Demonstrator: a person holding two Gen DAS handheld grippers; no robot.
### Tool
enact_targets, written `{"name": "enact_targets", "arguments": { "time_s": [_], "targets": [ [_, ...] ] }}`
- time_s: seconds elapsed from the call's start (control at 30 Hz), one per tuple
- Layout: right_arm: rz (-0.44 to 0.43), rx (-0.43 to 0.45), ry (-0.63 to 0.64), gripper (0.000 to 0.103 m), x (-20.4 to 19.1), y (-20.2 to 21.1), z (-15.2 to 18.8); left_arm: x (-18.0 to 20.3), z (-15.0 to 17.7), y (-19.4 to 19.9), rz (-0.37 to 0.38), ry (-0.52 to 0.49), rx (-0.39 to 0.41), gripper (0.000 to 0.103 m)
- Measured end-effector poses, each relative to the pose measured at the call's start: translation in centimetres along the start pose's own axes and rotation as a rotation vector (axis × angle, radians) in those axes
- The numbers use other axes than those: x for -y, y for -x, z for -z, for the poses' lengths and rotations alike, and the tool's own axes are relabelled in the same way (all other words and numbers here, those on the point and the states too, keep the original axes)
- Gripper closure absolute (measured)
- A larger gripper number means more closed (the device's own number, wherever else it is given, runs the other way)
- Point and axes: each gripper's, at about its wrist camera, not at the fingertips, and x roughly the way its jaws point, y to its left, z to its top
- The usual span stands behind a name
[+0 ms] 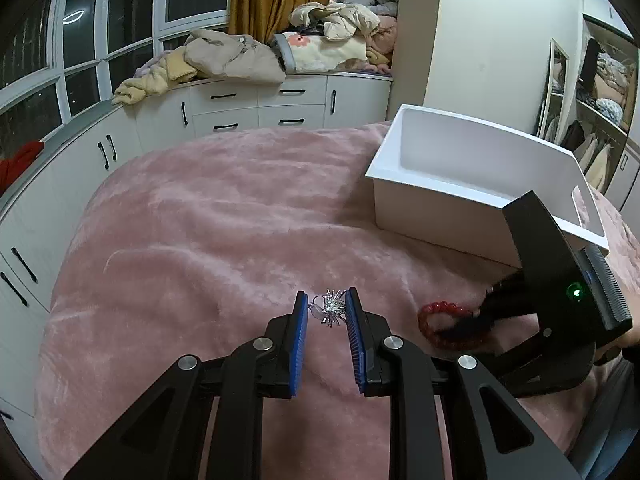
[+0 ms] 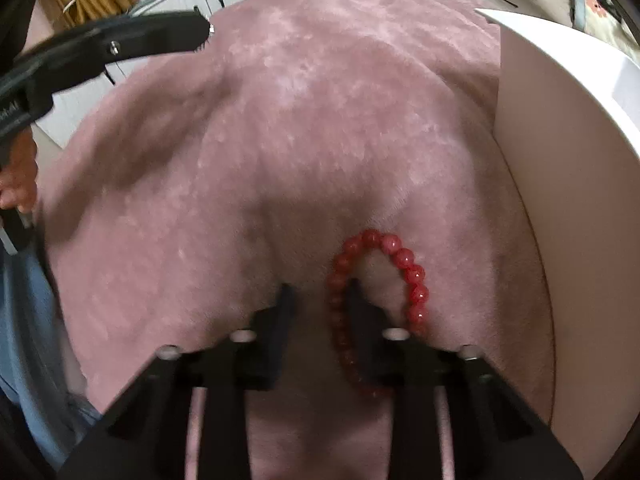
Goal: Organize jewelry
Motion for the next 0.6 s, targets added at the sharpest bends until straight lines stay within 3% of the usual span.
{"name": "enact_targets", "arguments": {
  "time_s": [0.27, 0.6],
  "targets": [
    [-0.041, 0.064, -0.004, 0.093, -0.8, 1.5, -0.6, 0.0, -0.4, 0.4, -0.011, 0.004, 0.013, 0.079],
    [-0.047, 0.243, -0.002, 0.093, -0.2, 7.9, -1.1, 1.3, -1.2, 0.6, -0.018, -0.024, 0.007, 0.079]
  ]
}}
